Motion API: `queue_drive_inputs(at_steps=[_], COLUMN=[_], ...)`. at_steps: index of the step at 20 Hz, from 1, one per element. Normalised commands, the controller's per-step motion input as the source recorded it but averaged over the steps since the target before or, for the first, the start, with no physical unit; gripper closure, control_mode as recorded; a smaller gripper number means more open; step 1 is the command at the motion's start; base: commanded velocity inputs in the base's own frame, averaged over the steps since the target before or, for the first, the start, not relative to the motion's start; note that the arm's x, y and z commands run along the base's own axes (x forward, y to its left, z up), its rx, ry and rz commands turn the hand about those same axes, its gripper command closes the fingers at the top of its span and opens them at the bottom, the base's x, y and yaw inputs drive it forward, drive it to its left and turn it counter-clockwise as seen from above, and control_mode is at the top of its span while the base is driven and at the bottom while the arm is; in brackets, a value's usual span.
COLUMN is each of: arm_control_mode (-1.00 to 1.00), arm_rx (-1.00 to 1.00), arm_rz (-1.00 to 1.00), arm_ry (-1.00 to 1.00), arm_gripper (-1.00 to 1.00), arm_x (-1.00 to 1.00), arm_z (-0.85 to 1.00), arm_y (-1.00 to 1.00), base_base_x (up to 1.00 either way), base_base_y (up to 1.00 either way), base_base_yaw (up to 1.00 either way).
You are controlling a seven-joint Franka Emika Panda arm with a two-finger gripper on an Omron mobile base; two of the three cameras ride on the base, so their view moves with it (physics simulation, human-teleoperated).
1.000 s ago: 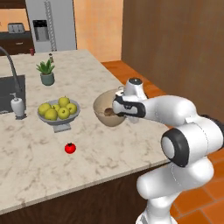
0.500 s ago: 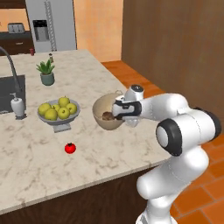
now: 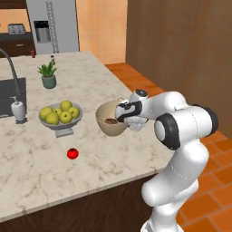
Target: Open the cabinet, pick up the bread from the cabinet and place it in the basket. Then move the basket to the dining counter.
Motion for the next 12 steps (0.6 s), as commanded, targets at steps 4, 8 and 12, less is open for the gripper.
queue_drive_inputs(at_steps=[4,8,12], arm_control_mode=[-1.00,-1.00,-1.00], arm_rx=[0.00,0.00,0.00], arm_rz=[0.07,0.09,0.06], arm_ry=[-0.01,0.00,0.00], arm_gripper=[-1.00,-1.00,-1.00], arm_x=[0.01,-0.13,-0.39], arm_z=[0.12,0.54,0.84], arm_y=[0.00,0.00,0.00], base_base_x=[0.00,0.00,0.00], base_base_y=[0.00,0.00,0.00], base_base_yaw=[0.00,0.00,0.00])
